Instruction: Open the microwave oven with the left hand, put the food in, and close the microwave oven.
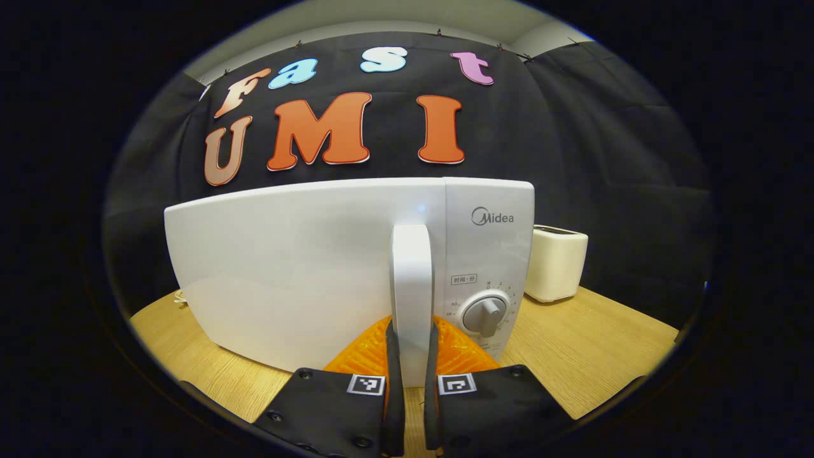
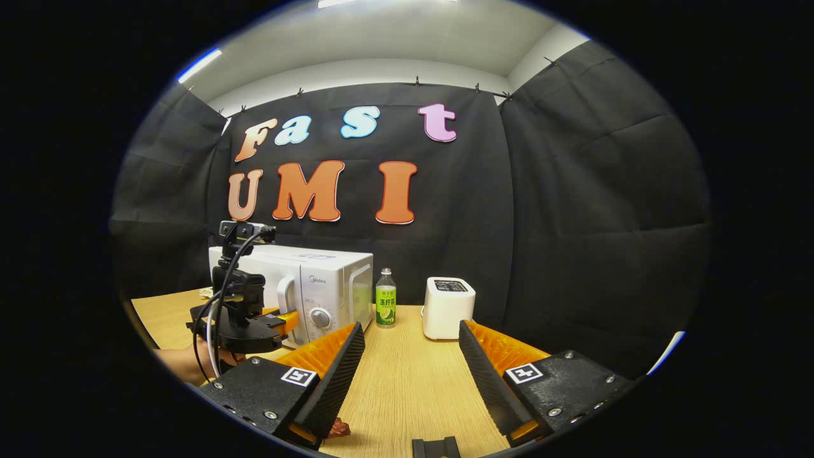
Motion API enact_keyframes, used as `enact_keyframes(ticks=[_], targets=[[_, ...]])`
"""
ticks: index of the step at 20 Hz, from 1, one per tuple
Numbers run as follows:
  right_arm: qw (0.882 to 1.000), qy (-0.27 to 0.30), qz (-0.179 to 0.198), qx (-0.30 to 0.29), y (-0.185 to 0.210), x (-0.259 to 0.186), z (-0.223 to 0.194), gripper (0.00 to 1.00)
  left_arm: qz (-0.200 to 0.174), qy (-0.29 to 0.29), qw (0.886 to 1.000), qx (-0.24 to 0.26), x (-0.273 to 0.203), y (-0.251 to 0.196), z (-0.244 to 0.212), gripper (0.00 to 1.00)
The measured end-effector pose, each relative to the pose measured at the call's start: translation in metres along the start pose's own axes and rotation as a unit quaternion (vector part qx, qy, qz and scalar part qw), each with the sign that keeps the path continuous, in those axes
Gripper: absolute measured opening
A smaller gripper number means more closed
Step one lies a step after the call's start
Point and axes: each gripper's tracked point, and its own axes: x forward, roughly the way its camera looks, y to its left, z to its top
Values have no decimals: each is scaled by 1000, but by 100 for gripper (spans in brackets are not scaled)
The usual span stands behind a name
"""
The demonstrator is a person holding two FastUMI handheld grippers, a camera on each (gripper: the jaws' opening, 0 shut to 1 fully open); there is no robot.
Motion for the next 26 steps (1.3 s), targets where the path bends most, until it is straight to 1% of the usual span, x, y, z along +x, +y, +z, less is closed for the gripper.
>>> enact_keyframes(ticks=[2,14,15,16,17,19,20,21,24,26], targets=[[1000,7,-2,1,-3,3,-6,92,-5,1,1000,1,0,0,0,16],[999,33,-5,9,-9,14,-27,93,-5,4,1000,-6,-8,0,-2,17],[999,34,-6,8,-9,14,-29,93,-2,0,1000,-7,-17,-3,-4,13],[999,35,-3,9,-8,15,-29,93,-6,-11,1000,9,-22,0,0,13],[999,39,-2,10,-7,16,-31,93,-12,-14,1000,10,-26,-2,-2,13],[999,48,0,20,-3,16,-35,93,-19,-3,1000,-5,-37,2,-8,13],[998,49,2,24,0,15,-35,93,-22,-6,1000,-11,-43,3,-7,13],[998,49,5,26,4,14,-35,93,-21,-7,1000,-2,-50,4,-8,13],[998,54,9,16,13,10,-39,93,-25,-18,999,8,-86,15,-11,13],[998,53,14,11,19,4,-38,93,-31,-18,999,2,-109,24,-15,12]])
